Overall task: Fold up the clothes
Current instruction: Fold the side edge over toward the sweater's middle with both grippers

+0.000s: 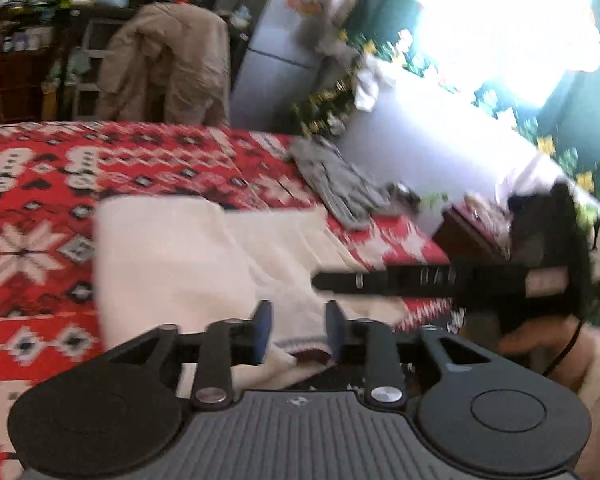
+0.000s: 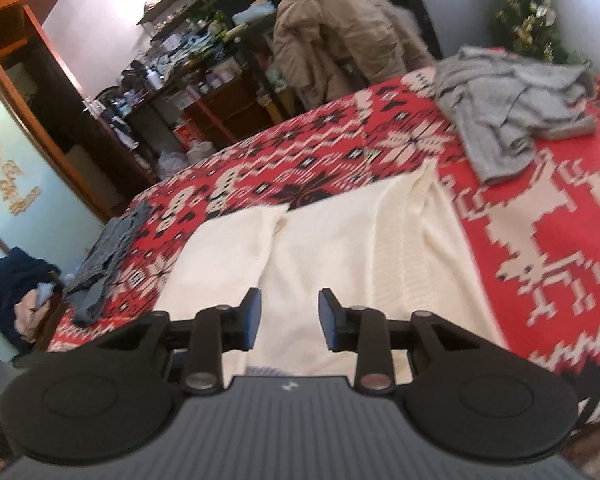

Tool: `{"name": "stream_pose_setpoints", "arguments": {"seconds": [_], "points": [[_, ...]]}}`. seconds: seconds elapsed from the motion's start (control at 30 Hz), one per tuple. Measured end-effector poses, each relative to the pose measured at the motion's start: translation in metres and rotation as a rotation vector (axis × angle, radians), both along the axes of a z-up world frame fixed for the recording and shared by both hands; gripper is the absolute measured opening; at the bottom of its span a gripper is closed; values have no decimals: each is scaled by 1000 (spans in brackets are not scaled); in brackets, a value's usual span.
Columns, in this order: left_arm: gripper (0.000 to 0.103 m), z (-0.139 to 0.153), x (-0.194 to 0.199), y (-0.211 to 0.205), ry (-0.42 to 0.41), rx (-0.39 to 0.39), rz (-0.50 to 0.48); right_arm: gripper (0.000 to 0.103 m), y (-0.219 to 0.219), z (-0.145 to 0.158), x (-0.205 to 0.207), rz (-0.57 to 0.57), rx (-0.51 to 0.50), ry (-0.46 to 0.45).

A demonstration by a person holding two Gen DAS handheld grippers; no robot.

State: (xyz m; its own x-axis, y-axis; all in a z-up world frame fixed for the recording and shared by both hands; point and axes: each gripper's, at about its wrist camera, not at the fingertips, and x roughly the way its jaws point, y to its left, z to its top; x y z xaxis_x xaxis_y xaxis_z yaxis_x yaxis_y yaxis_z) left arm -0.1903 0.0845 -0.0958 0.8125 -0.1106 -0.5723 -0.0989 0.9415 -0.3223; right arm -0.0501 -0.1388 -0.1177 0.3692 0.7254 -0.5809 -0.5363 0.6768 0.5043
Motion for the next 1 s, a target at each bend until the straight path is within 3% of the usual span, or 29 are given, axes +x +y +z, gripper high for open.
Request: {"name": "stream_pose_setpoints", "arguments": {"seconds": [0.23, 0.3, 0.53, 0.57, 0.6, 0.7, 0.83, 0.9, 1.0], "points": [[26, -5, -15, 44, 3, -94, 117, 35, 28, -18, -14, 129, 23, 84], [23, -12, -17, 58, 16, -112, 155, 35, 33, -24, -20, 136, -12, 92], [23, -22, -11, 57, 46, -134, 141, 31, 48, -26, -43, 169, -88, 60], [23, -24, -10, 54, 50, -126, 130, 15, 49, -25, -47, 171, -102, 36], [23, -25, -8, 51, 55, -111, 125, 12, 50, -23, -49, 173, -115, 16], [23, -29, -2, 42, 63, -67, 98, 12, 47, -14, -60, 162, -127, -42], [24, -35, 1, 30, 80, 14, 64, 13, 38, -20, -58, 127, -162, 9], [24, -38, 2, 27, 86, 47, 55, 14, 31, -18, -56, 107, -133, 26], [24, -39, 5, 28, 92, 49, 57, 15, 25, -10, -58, 83, -139, -17]]}}
